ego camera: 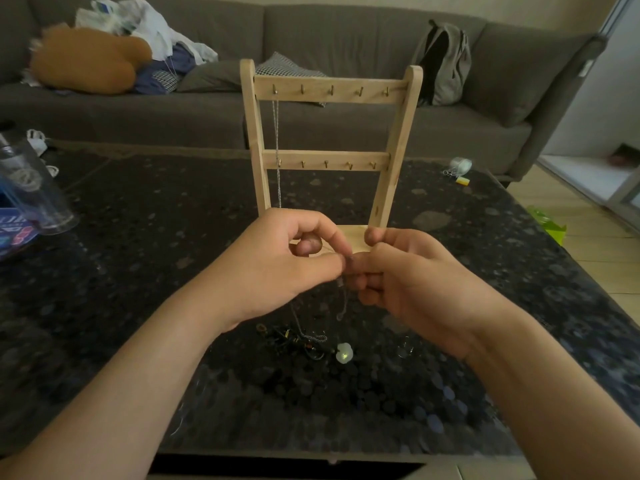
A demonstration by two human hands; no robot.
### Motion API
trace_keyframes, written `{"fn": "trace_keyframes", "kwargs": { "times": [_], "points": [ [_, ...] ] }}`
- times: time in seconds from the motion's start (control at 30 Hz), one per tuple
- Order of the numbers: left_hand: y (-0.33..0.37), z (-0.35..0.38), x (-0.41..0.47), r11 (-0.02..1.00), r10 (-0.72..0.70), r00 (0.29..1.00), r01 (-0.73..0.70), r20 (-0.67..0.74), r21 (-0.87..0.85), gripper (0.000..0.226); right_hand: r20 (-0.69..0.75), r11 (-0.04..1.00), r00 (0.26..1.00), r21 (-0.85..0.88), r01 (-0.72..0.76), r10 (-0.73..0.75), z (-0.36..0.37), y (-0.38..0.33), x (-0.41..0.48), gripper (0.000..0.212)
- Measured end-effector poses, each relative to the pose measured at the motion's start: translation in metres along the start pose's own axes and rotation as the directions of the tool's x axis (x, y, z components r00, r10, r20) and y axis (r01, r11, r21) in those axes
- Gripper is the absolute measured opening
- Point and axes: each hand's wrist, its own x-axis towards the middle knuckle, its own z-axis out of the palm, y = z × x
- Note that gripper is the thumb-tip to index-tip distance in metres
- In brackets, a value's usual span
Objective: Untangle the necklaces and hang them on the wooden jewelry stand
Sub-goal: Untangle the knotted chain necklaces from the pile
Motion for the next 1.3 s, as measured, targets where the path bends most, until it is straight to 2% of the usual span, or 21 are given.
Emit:
{"fn": "trace_keyframes", "kwargs": {
  "times": [0.17, 0.27, 0.4, 0.5, 0.67, 0.77, 0.9, 1.03, 1.13, 1.17, 1.3],
  "points": [
    [-0.002, -0.001, 0.000, 0.991, 0.086, 0.996, -0.082, -0.035, 0.104, 0.022, -0.029, 1.000, 0.999, 0.012, -0.028, 0.029, -0.003, 0.000, 0.000, 0.017],
    [-0.004, -0.002, 0.001, 0.981, 0.112, 0.992, -0.100, -0.066, 0.164, 0.025, -0.041, 0.999, 0.999, 0.041, -0.034, 0.036, -0.003, -0.001, -0.001, 0.008],
    [-0.002, 0.000, 0.000, 0.970, 0.147, 0.983, -0.122, -0.108, 0.211, 0.016, -0.074, 0.997, 0.995, 0.043, -0.060, 0.063, -0.001, -0.002, 0.000, 0.021],
    [-0.003, 0.002, 0.000, 0.963, 0.194, 0.969, -0.159, -0.153, 0.217, 0.012, -0.097, 0.998, 0.993, 0.012, -0.063, 0.064, -0.003, -0.001, 0.000, 0.018],
    [-0.005, 0.006, 0.001, 0.924, 0.279, 0.939, -0.205, -0.202, 0.321, 0.011, -0.029, 0.998, 0.999, -0.041, -0.039, 0.038, -0.002, -0.002, -0.002, 0.010],
    [-0.007, 0.009, 0.002, 0.916, 0.296, 0.927, -0.207, -0.231, 0.345, 0.011, -0.077, 0.997, 0.997, -0.074, 0.002, -0.008, 0.001, -0.002, -0.002, 0.012],
    [-0.008, 0.012, 0.003, 0.926, 0.285, 0.929, -0.204, -0.235, 0.318, 0.012, -0.175, 0.983, 0.983, -0.185, 0.016, -0.049, 0.003, -0.001, 0.001, 0.049],
    [-0.006, 0.011, 0.003, 0.930, 0.283, 0.938, -0.217, -0.201, 0.297, 0.009, -0.204, 0.966, 0.977, -0.260, 0.015, -0.070, 0.001, 0.001, 0.000, 0.057],
    [-0.005, 0.013, 0.003, 0.909, 0.291, 0.944, -0.222, -0.156, 0.353, 0.005, -0.190, 0.964, 0.980, -0.265, 0.004, -0.056, 0.001, 0.002, 0.000, 0.066],
    [-0.006, 0.013, 0.003, 0.898, 0.298, 0.943, -0.224, -0.150, 0.378, 0.004, -0.188, 0.967, 0.981, -0.254, 0.002, -0.051, 0.002, 0.002, 0.000, 0.060],
    [-0.009, 0.017, 0.003, 0.850, 0.340, 0.931, -0.244, -0.132, 0.467, 0.010, -0.218, 0.981, 0.973, -0.193, 0.027, -0.070, 0.001, 0.003, 0.004, 0.010]
  ]
}}
